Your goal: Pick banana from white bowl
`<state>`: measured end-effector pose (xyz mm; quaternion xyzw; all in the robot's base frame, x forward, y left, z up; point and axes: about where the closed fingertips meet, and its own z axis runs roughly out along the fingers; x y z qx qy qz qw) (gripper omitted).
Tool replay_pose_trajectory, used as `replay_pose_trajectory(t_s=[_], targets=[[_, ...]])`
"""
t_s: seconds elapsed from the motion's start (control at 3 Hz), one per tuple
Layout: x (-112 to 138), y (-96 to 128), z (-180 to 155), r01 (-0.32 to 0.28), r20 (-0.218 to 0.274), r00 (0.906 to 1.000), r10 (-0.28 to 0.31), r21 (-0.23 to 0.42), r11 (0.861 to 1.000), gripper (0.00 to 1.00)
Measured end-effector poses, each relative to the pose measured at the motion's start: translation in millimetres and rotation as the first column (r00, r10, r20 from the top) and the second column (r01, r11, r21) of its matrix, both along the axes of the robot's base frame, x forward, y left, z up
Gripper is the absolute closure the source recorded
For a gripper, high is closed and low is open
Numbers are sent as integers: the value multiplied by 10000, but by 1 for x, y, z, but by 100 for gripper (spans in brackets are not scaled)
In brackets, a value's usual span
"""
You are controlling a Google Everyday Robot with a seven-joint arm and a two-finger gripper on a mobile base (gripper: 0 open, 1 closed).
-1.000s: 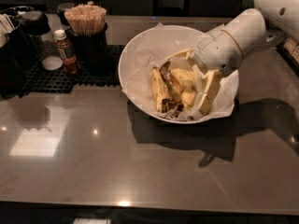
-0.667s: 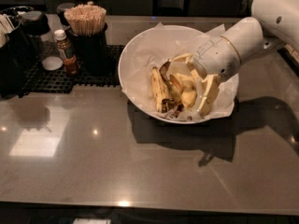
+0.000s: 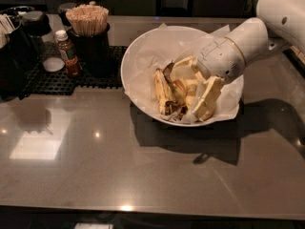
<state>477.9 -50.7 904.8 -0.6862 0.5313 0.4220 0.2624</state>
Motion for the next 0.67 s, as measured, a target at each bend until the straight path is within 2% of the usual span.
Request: replay_pose_trajectory(t_s=[0.67], targets=[[0, 0, 0, 1, 1, 10000, -1, 0, 10000, 65]])
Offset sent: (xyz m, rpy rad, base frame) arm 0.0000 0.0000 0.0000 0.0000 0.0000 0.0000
